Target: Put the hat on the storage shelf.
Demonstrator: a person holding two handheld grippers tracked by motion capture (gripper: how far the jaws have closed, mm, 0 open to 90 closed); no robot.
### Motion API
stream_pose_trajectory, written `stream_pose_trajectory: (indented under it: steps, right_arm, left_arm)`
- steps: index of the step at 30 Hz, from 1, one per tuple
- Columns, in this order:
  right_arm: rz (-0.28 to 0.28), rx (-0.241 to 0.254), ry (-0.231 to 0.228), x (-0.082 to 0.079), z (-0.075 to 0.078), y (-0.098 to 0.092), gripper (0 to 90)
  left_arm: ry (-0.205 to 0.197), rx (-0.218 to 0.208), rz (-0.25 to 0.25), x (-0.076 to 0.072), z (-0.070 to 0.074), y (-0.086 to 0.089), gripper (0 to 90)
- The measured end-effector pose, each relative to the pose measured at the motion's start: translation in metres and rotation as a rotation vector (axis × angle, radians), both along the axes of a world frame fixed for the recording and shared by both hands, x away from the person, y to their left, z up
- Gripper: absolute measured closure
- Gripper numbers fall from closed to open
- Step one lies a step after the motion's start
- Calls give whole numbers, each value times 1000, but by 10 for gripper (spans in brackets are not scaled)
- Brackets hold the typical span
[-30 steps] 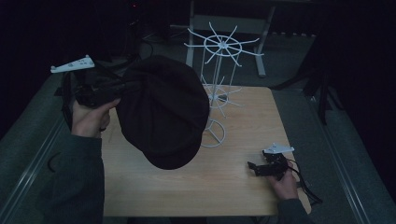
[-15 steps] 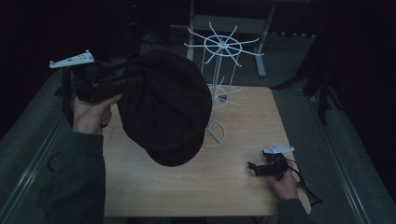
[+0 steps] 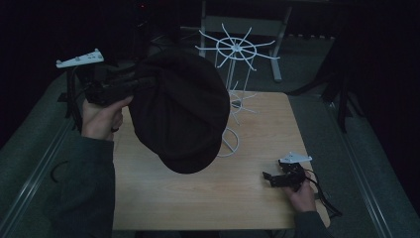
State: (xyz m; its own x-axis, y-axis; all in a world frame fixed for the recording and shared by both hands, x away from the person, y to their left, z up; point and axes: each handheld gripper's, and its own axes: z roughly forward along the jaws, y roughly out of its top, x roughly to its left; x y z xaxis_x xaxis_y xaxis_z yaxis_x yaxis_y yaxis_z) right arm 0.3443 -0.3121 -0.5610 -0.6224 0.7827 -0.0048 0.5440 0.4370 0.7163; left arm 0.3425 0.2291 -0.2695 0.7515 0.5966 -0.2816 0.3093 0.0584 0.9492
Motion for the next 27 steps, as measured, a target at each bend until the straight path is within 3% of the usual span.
stream_pose_trajectory:
  steps: [15,27]
  right_arm:
    - [-1,1,-1,0,0,0,118]
    - [-2,1,0,0,0,0,118]
  left_arm:
    - [-5,-20,10,13,10,-12,751]
    - [-5,-59,64,24,15,-21,748]
